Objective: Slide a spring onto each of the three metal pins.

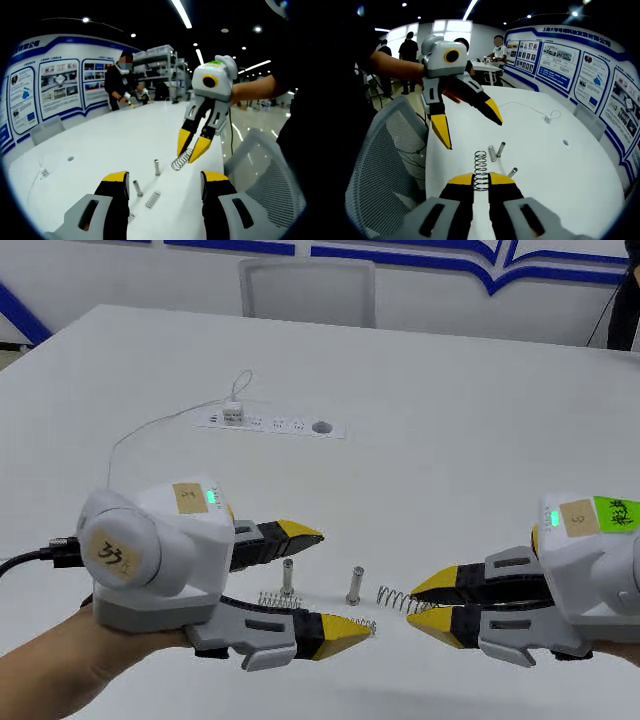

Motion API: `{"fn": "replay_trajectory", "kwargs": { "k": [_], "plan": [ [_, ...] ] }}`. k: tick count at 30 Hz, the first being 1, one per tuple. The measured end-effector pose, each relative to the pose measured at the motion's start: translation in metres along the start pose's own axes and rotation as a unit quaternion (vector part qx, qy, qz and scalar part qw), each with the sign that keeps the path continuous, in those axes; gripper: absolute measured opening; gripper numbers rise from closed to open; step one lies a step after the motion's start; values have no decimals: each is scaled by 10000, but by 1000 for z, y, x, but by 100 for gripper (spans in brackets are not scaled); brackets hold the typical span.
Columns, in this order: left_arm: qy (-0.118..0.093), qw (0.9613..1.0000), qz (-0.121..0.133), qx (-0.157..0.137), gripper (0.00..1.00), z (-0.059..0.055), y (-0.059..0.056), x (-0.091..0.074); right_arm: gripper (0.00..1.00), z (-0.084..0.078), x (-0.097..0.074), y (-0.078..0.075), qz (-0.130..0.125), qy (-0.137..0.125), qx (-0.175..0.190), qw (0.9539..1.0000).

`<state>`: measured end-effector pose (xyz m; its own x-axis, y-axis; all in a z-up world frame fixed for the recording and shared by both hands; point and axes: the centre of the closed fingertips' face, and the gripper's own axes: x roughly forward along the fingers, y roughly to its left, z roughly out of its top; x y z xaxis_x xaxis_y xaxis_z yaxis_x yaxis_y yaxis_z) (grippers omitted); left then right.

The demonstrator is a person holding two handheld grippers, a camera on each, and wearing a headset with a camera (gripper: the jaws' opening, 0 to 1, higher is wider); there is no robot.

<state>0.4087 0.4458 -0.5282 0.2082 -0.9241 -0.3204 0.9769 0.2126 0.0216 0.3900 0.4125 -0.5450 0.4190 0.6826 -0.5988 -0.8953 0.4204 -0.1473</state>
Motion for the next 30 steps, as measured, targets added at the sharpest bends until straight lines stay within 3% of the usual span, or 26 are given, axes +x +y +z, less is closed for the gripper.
{"fn": "replay_trajectory", "kwargs": {
  "k": [11,17,30],
  "plan": [
    [45,9999,-38,113,52,1,-7,-2,11,15,8,10,255,22,-332,9991],
    [272,9991,-186,252,46,-7,-18,2,11,22,13,19,413,-16,-483,9980],
    [301,9974,-461,464,27,-6,-30,2,11,20,15,28,551,51,-579,9968]
  ]
}}
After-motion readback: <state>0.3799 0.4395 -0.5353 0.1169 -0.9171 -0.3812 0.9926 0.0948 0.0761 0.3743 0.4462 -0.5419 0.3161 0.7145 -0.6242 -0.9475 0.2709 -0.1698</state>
